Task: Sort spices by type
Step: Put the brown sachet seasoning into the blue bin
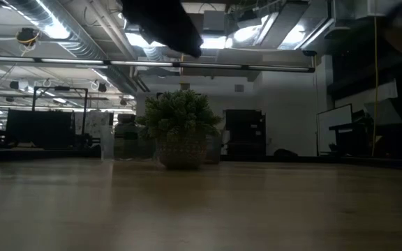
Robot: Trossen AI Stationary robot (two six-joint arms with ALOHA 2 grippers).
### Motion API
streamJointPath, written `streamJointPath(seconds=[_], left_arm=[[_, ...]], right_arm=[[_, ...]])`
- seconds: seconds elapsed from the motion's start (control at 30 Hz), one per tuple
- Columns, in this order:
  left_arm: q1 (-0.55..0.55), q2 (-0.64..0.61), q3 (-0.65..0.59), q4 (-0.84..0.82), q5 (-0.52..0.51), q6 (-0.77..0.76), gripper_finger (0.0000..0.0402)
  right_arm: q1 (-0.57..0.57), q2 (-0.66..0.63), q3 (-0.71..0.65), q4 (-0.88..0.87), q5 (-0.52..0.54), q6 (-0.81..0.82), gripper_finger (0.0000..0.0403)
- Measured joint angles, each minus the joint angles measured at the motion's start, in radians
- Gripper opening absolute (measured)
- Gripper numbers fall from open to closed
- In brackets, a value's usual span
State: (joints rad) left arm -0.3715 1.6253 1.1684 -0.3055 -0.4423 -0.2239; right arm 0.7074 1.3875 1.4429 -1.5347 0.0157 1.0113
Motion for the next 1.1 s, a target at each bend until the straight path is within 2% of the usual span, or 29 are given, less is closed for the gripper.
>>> streamJointPath(seconds=[0.17,0.3,0.4,0.5,0.73,1.1], left_arm=[[0.035,0.0,-0.024,0.003,0.0,-0.064,0.0148],[0.049,0.0,-0.053,0.011,0.0,-0.088,0.0148],[0.052,0.0,-0.069,0.017,0.001,-0.113,0.0148],[0.052,0.001,-0.071,0.02,0.0,-0.115,0.0148],[0.052,0.001,-0.07,0.069,0.001,-0.105,0.0148],[0.052,0.001,-0.07,0.067,0.001,-0.104,0.0148]], right_arm=[[0.0,0.054,-0.021,-0.028,-0.129,0.04,0.0005],[0.0,0.116,-0.061,-0.033,-0.314,0.04,0.0003],[0.0,0.156,-0.086,-0.036,-0.399,0.033,0.0004],[0.0,0.191,-0.097,-0.037,-0.431,0.014,0.0005],[0.0,0.251,-0.097,-0.036,-0.435,-0.028,0.0004],[-0.002,0.349,-0.107,-0.034,-0.448,-0.211,0.0004]])
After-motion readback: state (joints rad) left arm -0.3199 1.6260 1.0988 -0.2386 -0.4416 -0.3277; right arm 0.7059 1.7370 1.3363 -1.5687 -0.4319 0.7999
